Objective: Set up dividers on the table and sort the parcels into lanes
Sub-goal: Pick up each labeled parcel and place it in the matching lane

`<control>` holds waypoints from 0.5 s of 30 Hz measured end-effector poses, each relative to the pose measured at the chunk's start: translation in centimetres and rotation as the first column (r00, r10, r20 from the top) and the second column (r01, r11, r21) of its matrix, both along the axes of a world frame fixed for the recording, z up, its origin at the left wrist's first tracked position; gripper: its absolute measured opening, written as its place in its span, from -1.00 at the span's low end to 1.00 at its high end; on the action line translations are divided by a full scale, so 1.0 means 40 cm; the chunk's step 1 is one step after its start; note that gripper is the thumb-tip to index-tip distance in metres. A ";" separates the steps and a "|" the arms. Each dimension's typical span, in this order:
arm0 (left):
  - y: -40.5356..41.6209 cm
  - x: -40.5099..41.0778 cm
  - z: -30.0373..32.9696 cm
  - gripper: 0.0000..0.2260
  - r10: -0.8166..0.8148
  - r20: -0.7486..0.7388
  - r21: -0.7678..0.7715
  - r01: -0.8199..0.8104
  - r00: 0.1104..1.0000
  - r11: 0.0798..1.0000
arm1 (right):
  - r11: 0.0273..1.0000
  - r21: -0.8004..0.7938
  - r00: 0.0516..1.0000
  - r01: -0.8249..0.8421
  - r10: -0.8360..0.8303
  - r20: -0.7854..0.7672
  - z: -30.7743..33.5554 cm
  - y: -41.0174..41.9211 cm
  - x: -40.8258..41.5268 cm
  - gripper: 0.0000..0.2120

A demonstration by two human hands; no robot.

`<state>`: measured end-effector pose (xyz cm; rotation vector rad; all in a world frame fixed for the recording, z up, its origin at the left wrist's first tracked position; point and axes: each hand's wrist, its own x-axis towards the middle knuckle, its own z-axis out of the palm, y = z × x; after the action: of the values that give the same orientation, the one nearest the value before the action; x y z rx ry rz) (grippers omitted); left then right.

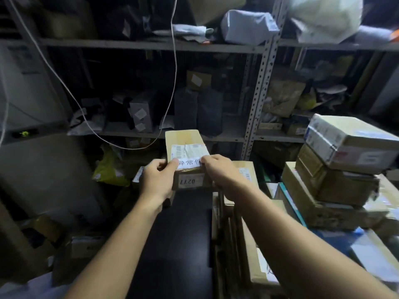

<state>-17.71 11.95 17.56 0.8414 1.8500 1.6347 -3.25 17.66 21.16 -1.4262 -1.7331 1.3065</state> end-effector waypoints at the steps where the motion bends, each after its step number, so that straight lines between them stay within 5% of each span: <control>1: 0.015 0.009 0.030 -0.86 -0.017 -0.002 0.021 0.017 1.000 1.000 | 1.000 0.017 1.000 -0.005 0.005 0.006 0.036 0.013 0.016 -0.76; 9: 0.126 0.139 0.293 -0.80 -0.145 0.014 0.120 0.143 0.989 0.982 | 0.999 0.017 0.999 -0.033 0.033 0.022 0.310 0.114 0.180 -0.76; 15: 0.165 0.306 0.432 -0.73 -0.220 -0.107 0.058 0.227 0.970 0.972 | 0.991 0.119 0.994 -0.061 0.050 0.095 0.435 0.182 0.384 -0.73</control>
<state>-5.47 18.54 34.86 1.1379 1.7004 1.5474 12.11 24.95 38.55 -1.3976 -1.8912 1.1579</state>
